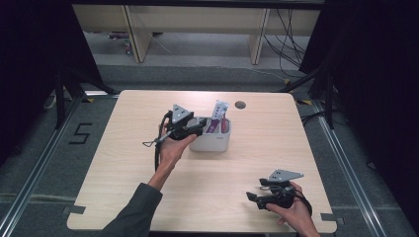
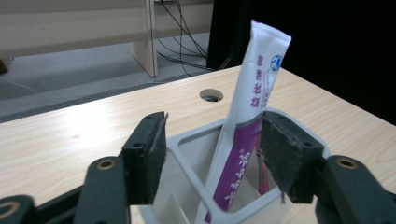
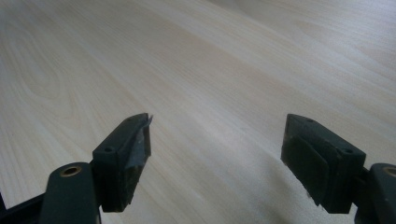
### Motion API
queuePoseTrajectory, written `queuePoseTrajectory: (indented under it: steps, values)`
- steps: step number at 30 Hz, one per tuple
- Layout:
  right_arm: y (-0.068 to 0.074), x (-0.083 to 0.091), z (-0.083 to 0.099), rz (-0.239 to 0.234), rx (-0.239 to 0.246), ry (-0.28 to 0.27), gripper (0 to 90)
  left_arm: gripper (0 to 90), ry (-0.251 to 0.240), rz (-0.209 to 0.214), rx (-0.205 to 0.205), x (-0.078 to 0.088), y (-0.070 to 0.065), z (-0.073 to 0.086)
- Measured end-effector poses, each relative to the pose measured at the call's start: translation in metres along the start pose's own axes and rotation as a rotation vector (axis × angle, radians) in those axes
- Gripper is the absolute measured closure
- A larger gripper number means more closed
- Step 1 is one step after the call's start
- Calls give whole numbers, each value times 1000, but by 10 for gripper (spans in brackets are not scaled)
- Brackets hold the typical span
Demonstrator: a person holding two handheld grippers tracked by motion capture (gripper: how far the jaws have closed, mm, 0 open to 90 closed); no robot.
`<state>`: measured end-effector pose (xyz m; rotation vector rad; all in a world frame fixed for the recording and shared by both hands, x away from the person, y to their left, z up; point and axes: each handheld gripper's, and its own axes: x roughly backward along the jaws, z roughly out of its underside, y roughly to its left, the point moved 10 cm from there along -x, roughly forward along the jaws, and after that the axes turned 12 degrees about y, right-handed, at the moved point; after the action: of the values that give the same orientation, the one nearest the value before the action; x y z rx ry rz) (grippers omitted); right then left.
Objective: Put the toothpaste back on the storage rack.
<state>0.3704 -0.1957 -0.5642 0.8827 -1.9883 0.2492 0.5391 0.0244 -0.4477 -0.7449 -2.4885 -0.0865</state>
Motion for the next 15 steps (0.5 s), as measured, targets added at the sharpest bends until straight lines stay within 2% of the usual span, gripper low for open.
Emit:
queuePoseTrajectory:
  steps: [2, 3, 4, 6, 8, 9, 10, 11, 12, 15]
  values:
    - [-3, 0, -1, 7, 23, -6, 249, 382, 8, 5, 10, 4, 2, 2]
    - [0, 0, 0, -9, -9, 3, 249, 364, 11, 8, 17, 6, 3, 3]
    - [-1, 0, 0, 2, -2, -2, 249, 349, 21, 10, 21, 8, 4, 5]
    - [-1, 0, -2, -12, 12, -14, 249, 329, 25, 10, 26, 12, 7, 10]
    - [-2, 0, -2, 4, 10, -14, 249, 325, 35, 17, 20, 18, 9, 17]
    - [-2, 0, -2, -5, 17, -15, 249, 321, 35, 16, 25, 21, 10, 19]
    - [0, 0, -2, -15, 9, -11, 249, 318, 38, 21, 29, 25, 12, 24]
    - [-3, 0, -2, 10, 13, -11, 249, 311, 40, 21, 33, 27, 14, 26]
    - [-3, 0, -2, 14, 18, -8, 249, 309, 42, 20, 40, 29, 16, 29]
    - [-1, 0, -1, 7, -4, -6, 249, 302, 43, 21, 48, 37, 21, 36]
